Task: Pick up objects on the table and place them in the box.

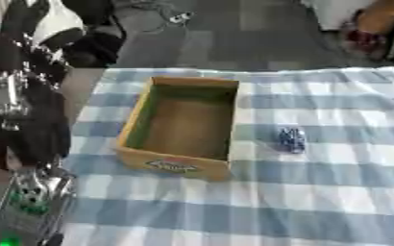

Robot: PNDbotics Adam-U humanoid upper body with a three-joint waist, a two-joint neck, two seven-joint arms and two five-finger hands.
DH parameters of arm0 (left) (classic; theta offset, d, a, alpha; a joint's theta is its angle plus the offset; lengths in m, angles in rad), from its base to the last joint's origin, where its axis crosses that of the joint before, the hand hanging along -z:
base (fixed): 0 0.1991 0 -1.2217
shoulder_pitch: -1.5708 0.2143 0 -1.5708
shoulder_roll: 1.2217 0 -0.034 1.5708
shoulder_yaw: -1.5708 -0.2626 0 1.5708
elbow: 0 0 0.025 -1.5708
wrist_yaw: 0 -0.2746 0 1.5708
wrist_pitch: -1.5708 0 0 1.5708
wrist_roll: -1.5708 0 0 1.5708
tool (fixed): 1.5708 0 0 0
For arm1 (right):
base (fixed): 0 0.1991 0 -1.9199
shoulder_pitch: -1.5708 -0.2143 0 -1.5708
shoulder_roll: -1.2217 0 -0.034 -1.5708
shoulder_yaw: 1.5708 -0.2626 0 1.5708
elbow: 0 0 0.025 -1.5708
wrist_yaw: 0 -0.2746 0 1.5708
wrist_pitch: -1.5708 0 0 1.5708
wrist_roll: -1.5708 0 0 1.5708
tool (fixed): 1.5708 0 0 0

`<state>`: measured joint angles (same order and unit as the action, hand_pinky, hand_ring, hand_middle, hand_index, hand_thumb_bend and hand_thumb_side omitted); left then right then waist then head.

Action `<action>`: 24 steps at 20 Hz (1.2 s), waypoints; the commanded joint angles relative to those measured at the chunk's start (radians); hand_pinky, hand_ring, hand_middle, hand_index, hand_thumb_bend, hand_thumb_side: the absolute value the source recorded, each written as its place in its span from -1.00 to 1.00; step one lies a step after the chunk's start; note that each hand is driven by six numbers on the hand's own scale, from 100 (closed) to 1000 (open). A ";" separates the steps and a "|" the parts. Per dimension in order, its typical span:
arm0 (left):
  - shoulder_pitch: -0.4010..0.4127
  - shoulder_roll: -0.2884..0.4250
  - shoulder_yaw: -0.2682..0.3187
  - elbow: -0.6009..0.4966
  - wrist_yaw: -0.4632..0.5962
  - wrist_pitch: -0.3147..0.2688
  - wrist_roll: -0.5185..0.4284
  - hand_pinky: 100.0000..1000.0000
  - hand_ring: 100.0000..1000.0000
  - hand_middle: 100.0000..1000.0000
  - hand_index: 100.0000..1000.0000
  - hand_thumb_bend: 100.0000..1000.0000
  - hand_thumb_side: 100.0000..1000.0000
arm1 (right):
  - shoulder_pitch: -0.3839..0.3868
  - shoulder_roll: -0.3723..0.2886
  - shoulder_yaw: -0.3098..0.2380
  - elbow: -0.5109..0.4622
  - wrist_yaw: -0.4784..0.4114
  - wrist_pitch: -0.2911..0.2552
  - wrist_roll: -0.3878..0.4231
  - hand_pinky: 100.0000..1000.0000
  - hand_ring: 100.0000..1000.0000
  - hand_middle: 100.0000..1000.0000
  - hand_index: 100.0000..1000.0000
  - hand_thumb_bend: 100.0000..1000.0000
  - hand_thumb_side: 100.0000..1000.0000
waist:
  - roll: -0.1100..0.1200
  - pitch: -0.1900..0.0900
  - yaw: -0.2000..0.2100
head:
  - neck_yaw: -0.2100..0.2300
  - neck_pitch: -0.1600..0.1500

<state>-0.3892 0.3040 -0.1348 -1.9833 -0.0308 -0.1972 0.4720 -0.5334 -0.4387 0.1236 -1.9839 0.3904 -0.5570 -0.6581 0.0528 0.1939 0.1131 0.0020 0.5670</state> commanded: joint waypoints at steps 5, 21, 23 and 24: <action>-0.010 0.028 -0.002 -0.017 -0.003 0.000 0.001 0.13 0.37 0.82 1.00 -0.55 1.00 | -0.018 0.000 -0.006 -0.016 0.001 -0.060 -0.063 -0.86 -0.81 -0.80 -0.61 -1.00 1.00 | -0.002 -0.014 0.000 | 0.014 -0.001; -0.002 0.024 -0.005 -0.017 -0.005 0.001 0.002 0.14 0.37 0.82 1.00 -0.54 1.00 | 0.026 -0.018 -0.015 -0.014 0.060 0.142 0.036 -0.77 -0.55 -0.54 -0.29 -1.00 1.00 | -0.009 -0.035 0.029 | 0.012 -0.006; 0.004 0.028 -0.008 -0.017 -0.004 0.003 -0.002 0.14 0.37 0.82 1.00 -0.54 1.00 | 0.017 -0.036 0.013 0.010 0.053 0.219 0.131 -0.77 -0.45 -0.44 -0.22 -1.00 1.00 | -0.016 -0.045 0.034 | 0.003 0.000; 0.005 0.028 -0.009 -0.017 -0.004 0.004 -0.003 0.14 0.37 0.82 1.00 -0.54 1.00 | 0.010 -0.049 0.022 0.040 0.056 0.250 0.175 -0.77 -0.35 -0.34 -0.14 -1.00 1.00 | -0.019 -0.049 0.038 | -0.001 0.001</action>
<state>-0.3782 0.3051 -0.1420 -1.9833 -0.0313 -0.1946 0.4708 -0.5096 -0.4586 0.1385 -1.9497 0.4434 -0.3438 -0.5257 0.0316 0.1592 0.1504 0.0122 0.5674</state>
